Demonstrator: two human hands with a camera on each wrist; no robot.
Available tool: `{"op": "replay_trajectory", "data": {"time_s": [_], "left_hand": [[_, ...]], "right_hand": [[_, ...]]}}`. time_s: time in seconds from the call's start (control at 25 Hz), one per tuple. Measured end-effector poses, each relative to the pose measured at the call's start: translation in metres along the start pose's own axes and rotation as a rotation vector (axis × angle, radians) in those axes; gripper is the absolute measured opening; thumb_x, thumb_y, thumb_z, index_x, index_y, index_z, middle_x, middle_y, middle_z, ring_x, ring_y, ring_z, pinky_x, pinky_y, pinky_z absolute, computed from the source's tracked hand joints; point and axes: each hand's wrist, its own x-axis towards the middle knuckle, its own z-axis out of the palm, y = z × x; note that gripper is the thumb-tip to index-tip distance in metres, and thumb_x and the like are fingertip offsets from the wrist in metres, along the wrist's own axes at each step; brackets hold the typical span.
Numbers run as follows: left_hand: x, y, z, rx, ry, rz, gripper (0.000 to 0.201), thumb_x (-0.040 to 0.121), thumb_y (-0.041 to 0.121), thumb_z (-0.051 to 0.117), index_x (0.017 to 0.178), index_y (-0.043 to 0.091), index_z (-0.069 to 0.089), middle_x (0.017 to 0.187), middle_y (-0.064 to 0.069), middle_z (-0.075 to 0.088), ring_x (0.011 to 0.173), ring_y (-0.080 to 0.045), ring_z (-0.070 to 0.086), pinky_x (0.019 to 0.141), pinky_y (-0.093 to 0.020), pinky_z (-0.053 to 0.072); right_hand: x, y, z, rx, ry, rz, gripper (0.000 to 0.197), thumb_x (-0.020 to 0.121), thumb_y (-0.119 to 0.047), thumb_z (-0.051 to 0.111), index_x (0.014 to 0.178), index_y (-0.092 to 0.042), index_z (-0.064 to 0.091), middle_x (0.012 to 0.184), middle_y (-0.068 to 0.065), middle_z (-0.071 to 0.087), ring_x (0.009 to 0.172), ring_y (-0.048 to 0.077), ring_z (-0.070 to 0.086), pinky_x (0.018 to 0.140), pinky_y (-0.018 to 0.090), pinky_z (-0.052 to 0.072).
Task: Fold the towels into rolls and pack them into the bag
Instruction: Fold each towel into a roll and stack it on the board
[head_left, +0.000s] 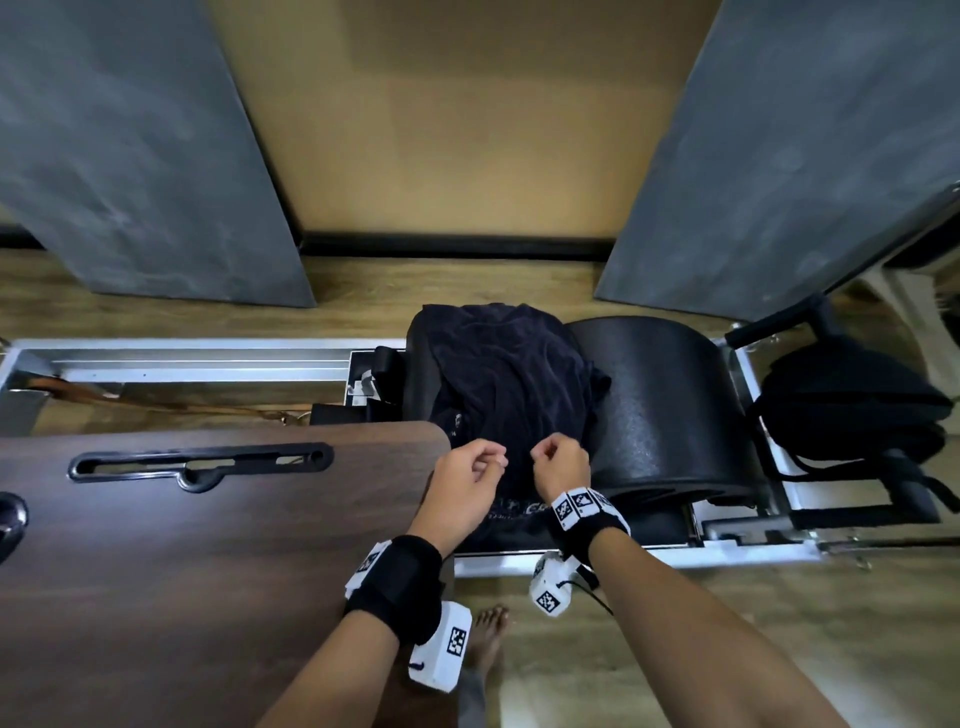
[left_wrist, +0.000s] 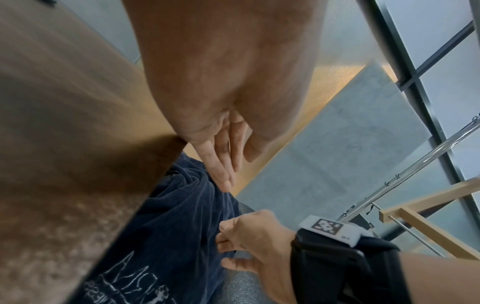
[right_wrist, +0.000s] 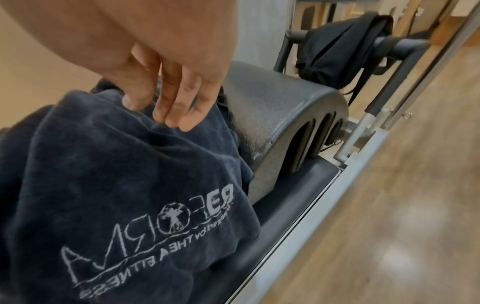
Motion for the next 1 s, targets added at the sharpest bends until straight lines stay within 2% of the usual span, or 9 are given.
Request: {"op": "replay_trajectory", "data": {"time_s": [0.08, 0.16, 0.32, 0.48, 0.6, 0.72, 0.84, 0.92, 1.0], "left_hand": [[0.003, 0.003, 0.002, 0.016, 0.007, -0.017, 0.016, 0.103, 0.015, 0.061, 0.109, 0.020, 0.075, 0.099, 0.007, 0.078, 0.096, -0.006, 0.073, 0.097, -0.032, 0.058], [0.007, 0.001, 0.004, 0.030, 0.017, -0.021, 0.014, 0.103, 0.018, 0.063, 0.107, 0.022, 0.076, 0.097, 0.007, 0.078, 0.094, -0.003, 0.072, 0.095, -0.032, 0.059], [0.008, -0.007, 0.002, 0.018, 0.013, -0.005, 0.018, 0.102, 0.019, 0.062, 0.100, 0.033, 0.073, 0.097, 0.008, 0.079, 0.095, -0.004, 0.073, 0.092, -0.025, 0.058], [0.009, -0.002, 0.006, 0.095, 0.007, 0.014, 0.015, 0.103, 0.022, 0.061, 0.107, 0.025, 0.075, 0.099, 0.008, 0.077, 0.092, -0.002, 0.071, 0.089, -0.022, 0.057], [0.003, 0.004, 0.011, 0.163, -0.004, 0.058, 0.019, 0.103, 0.022, 0.064, 0.121, 0.019, 0.071, 0.113, 0.002, 0.073, 0.105, -0.012, 0.069, 0.093, -0.024, 0.054], [-0.009, 0.018, 0.016, 0.233, -0.064, 0.172, 0.064, 0.097, 0.032, 0.075, 0.154, 0.019, 0.048, 0.149, 0.005, 0.049, 0.136, -0.010, 0.047, 0.114, -0.026, 0.039], [-0.031, 0.050, 0.021, 0.159, -0.111, 0.331, 0.094, 0.086, 0.046, 0.084, 0.162, 0.030, 0.032, 0.161, 0.014, 0.035, 0.145, -0.003, 0.034, 0.120, -0.025, 0.030], [-0.050, 0.079, 0.022, 0.032, -0.053, 0.427, 0.068, 0.089, 0.039, 0.083, 0.148, 0.041, 0.048, 0.147, 0.019, 0.056, 0.138, -0.002, 0.051, 0.113, -0.020, 0.040], [-0.074, 0.105, 0.014, -0.080, 0.067, 0.508, 0.036, 0.097, 0.024, 0.076, 0.126, 0.040, 0.063, 0.123, 0.018, 0.072, 0.120, -0.004, 0.066, 0.102, -0.025, 0.052]], "right_hand": [[0.003, 0.004, -0.003, -0.004, -0.065, -0.007, 0.016, 0.096, -0.013, 0.068, 0.110, -0.008, 0.072, 0.110, 0.010, 0.074, 0.111, 0.033, 0.068, 0.082, 0.029, 0.047], [0.009, 0.009, 0.005, -0.024, -0.179, 0.009, 0.038, 0.094, -0.021, 0.076, 0.128, -0.006, 0.066, 0.124, 0.013, 0.069, 0.121, 0.032, 0.064, 0.098, 0.034, 0.050], [0.010, 0.013, 0.011, 0.001, -0.033, 0.007, 0.014, 0.088, -0.013, 0.080, 0.088, -0.008, 0.067, 0.090, 0.012, 0.072, 0.090, 0.033, 0.068, 0.081, 0.038, 0.055], [-0.005, 0.011, -0.030, 0.085, 0.127, -0.127, 0.017, 0.085, -0.016, 0.084, 0.079, -0.006, 0.072, 0.073, 0.011, 0.071, 0.077, 0.033, 0.064, 0.071, 0.036, 0.049], [-0.022, -0.007, -0.072, 0.125, 0.200, -0.274, 0.020, 0.086, -0.018, 0.082, 0.074, -0.012, 0.068, 0.066, 0.001, 0.066, 0.071, 0.028, 0.062, 0.068, 0.033, 0.044], [-0.043, -0.042, -0.119, 0.271, 0.223, -0.437, 0.019, 0.090, -0.018, 0.079, 0.078, -0.015, 0.065, 0.072, 0.001, 0.069, 0.072, 0.024, 0.066, 0.071, 0.036, 0.051], [-0.078, -0.076, -0.168, 0.510, 0.120, -0.532, 0.016, 0.097, -0.020, 0.073, 0.085, -0.013, 0.066, 0.080, 0.010, 0.073, 0.074, 0.017, 0.068, 0.070, 0.037, 0.057], [-0.108, -0.088, -0.195, 0.673, -0.007, -0.552, 0.007, 0.098, -0.019, 0.073, 0.096, -0.012, 0.072, 0.087, 0.011, 0.077, 0.081, 0.011, 0.071, 0.073, 0.031, 0.059], [-0.141, -0.085, -0.213, 0.773, -0.178, -0.569, 0.023, 0.097, -0.009, 0.072, 0.120, -0.009, 0.074, 0.107, 0.011, 0.080, 0.105, 0.019, 0.075, 0.091, 0.034, 0.059]]}}
